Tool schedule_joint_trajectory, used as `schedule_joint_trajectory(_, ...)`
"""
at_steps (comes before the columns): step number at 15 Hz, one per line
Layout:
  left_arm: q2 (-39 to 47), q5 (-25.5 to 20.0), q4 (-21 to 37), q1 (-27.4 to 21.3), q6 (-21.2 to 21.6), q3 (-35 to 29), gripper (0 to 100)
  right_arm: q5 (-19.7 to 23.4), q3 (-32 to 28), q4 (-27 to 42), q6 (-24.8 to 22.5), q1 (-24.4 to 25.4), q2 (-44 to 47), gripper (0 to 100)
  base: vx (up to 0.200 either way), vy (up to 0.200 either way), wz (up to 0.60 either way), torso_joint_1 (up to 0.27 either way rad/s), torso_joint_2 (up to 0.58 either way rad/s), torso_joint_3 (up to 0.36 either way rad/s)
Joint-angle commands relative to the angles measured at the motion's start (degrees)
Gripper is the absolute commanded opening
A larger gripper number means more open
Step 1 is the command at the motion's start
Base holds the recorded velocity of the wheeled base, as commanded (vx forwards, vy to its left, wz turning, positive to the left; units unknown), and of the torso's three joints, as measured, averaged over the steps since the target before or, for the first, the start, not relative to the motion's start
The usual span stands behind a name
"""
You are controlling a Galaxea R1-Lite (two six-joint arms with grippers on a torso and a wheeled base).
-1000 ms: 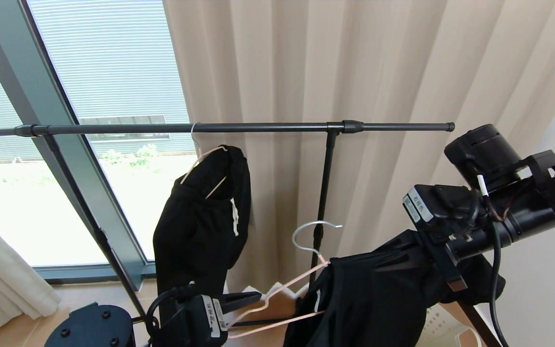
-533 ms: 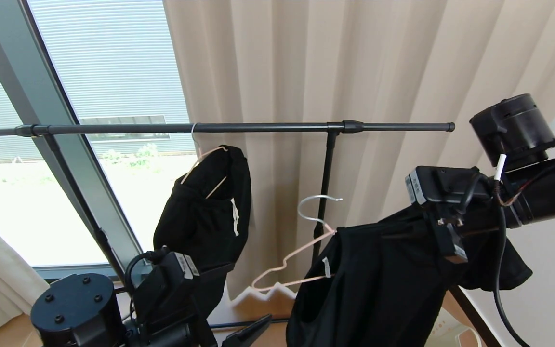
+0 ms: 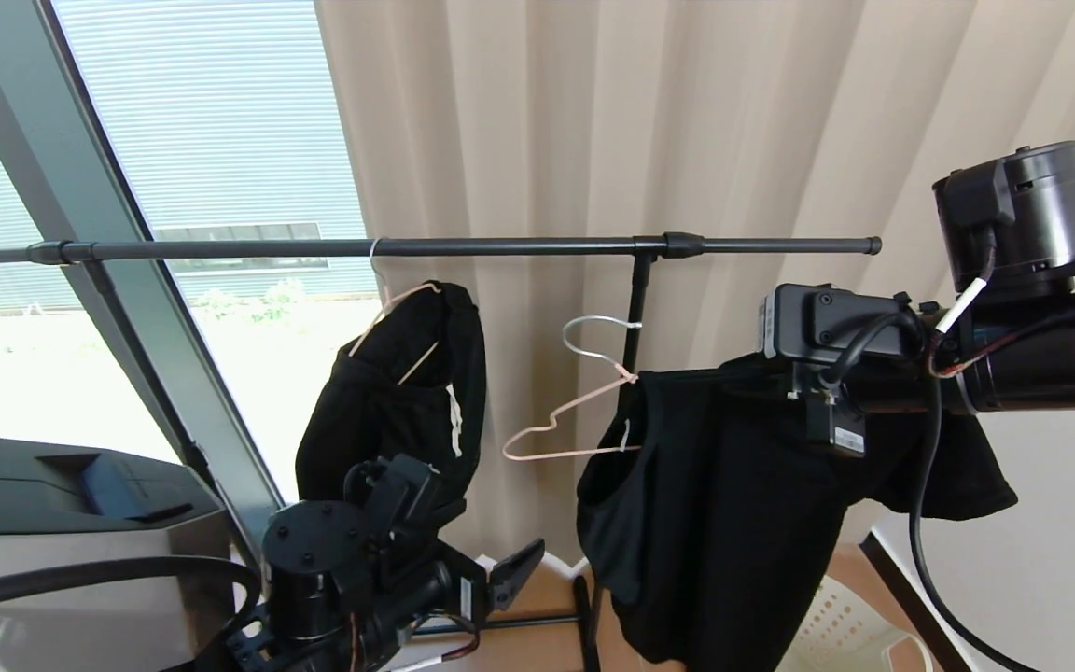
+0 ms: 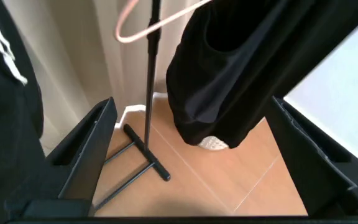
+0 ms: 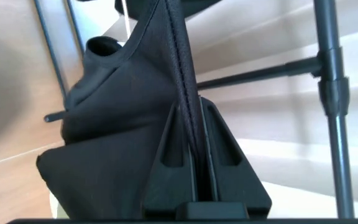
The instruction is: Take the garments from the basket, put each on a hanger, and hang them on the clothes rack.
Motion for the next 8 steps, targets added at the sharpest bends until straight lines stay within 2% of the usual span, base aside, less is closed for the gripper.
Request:
schedule_joint_trajectory(1, 5.1, 2.0, -0.1, -2.0, -3.6, -4.1, 100, -0.2, 2.7, -2.9, 0.2, 1.3, -1.1, 0, 0.0, 0.0, 0.0, 0.0, 0.0, 0.0)
schedule_joint_trajectory(2, 5.1, 3.4, -0.1, -2.3, -5.4, -5.4, 100, -0.4, 3.7, -4.2, 0.8, 2.2, -1.5, 0, 0.0, 0.0, 0.0, 0.0, 0.0, 0.0)
schedule_joint_trajectory(5, 5.2, 7.5, -0.1, -3.0, -7.0, -8.5, 100, -0.9, 5.3, -6.1, 2.8, 3.8, -1.9, 0, 0.0, 0.0, 0.0, 0.0, 0.0, 0.0)
schedule_joint_trajectory(8, 5.3, 8.1, 0.0, -3.2, -7.1, -8.8, 100, -0.8, 5.6, -6.1, 3.2, 4.0, -1.9, 0, 0.0, 0.0, 0.0, 0.0, 0.0, 0.0)
